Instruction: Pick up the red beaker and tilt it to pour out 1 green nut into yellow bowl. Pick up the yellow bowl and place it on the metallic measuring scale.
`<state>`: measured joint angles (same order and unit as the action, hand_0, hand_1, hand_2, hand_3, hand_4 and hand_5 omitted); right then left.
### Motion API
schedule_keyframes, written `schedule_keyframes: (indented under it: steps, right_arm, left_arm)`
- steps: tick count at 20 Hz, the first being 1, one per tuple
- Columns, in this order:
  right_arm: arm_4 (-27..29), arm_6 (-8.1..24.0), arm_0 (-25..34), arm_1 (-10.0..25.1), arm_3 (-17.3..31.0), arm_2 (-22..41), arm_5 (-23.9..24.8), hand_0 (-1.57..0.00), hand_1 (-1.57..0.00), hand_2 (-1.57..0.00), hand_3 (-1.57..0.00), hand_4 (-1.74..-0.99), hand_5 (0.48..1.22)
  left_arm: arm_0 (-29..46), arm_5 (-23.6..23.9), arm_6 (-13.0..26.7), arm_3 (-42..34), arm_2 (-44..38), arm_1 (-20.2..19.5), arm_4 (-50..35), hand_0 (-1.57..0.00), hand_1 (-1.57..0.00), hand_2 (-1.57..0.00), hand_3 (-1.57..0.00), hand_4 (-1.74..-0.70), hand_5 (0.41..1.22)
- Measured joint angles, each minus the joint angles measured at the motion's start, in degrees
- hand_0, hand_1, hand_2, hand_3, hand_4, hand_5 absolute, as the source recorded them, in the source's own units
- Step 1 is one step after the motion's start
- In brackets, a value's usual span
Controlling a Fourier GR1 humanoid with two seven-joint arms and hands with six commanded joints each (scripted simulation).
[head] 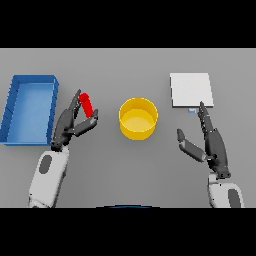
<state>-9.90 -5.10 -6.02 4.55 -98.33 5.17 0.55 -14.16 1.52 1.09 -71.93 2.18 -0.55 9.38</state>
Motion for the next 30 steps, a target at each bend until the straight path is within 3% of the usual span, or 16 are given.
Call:
schedule_keyframes:
  steps: [11, 12, 14, 15, 16, 18, 21, 23, 25, 28, 30]
  right_arm:
    - [0.69, 0.01, 0.34, 0.01, 0.68, -0.35, -0.45, 0.00, 0.00, 0.00, 0.00, -1.311, 0.682]
    - [0.29, -1.18, -0.17, -0.22, 0.51, -0.08, -0.22, 0.00, 0.00, 0.00, 0.00, -1.305, 0.681]
    - [0.39, -0.39, -0.22, -0.32, -0.43, -0.05, -0.03, 0.00, 0.00, 0.00, 0.00, -1.295, 0.683]
    - [-0.02, 0.09, 0.10, -0.33, 0.02, -0.01, 0.19, 0.00, 0.00, 0.00, 0.00, -1.291, 0.684]
    - [-0.23, -0.84, -0.39, 0.14, -0.06, -0.14, 0.15, 0.00, 0.00, 0.00, 0.00, -1.289, 0.684]
    - [-0.09, -0.24, 0.16, 0.29, -0.17, -0.18, -0.02, 0.00, 0.00, 0.00, 0.00, -1.285, 0.683]
    - [0.26, 1.25, 0.61, -0.03, -0.14, -0.16, -0.08, 0.00, 0.00, 0.00, 0.00, -1.290, 0.684]
    - [0.12, 0.74, 0.54, -0.04, 0.17, 0.06, -0.33, 0.00, 0.00, 0.00, 0.00, -1.293, 0.682]
    - [0.02, 0.77, 1.22, -0.13, 1.21, -0.22, -0.02, 0.00, 0.00, 0.00, 0.00, -1.303, 0.682]
    - [0.04, -1.55, 0.85, -0.03, 1.93, 0.05, -0.65, 0.00, 0.00, 0.00, 0.00, -1.281, 0.676]
    - [-0.64, -1.05, 1.74, -0.17, 1.79, 0.36, -0.25, 0.00, 0.00, 0.00, 0.00, -1.263, 0.671]
  left_arm:
    - [-11.05, -0.47, -1.84, 12.34, -2.97, -0.51, -0.40, 0.00, 0.00, 0.00, 0.00, -1.33, 0.715]
    - [-11.44, -0.43, -2.74, 12.95, -3.26, -0.51, -0.55, 0.00, 0.00, 0.00, 0.00, -1.34, 0.725]
    - [-12.59, -0.67, -5.22, 14.72, -3.99, -0.49, -1.07, 0.00, 0.00, -0.03, 0.00, -1.39, 0.752]
    - [-12.92, -0.12, -6.06, 15.74, -4.14, -0.10, -0.89, -0.08, -0.08, -0.12, -0.08, -1.42, 0.770]
    - [-13.41, 0.43, -6.25, 16.61, -4.65, 0.36, -1.18, -0.25, -0.28, -0.31, -0.22, -1.44, 0.795]
    - [-14.52, 2.11, -6.02, 17.98, -5.50, 1.72, -1.60, -0.68, -0.70, -0.71, -0.71, -1.44, 0.949]
    - [-14.51, 5.31, -7.47, 18.71, -4.84, 1.52, 1.24, -1.12, -1.13, -1.13, -1.13, -1.44, 1.082]
    - [-15.28, 5.45, -8.22, 19.82, -5.38, 2.23, 1.35, -1.28, -1.29, -1.29, -1.29, -1.45, 1.132]
    - [-15.10, 5.91, -8.91, 19.62, -5.49, 2.54, 1.81, -1.38, -1.39, -1.39, -1.39, -1.55, 1.129]
    - [-14.90, 5.94, -11.20, 18.55, -5.65, 2.14, -0.13, -1.48, -1.48, -1.48, -1.48, -1.64, 1.112]
    - [-15.40, 6.50, -11.35, 17.81, -4.78, 2.22, -0.30, -1.51, -1.51, -1.51, -1.51, -1.68, 1.103]
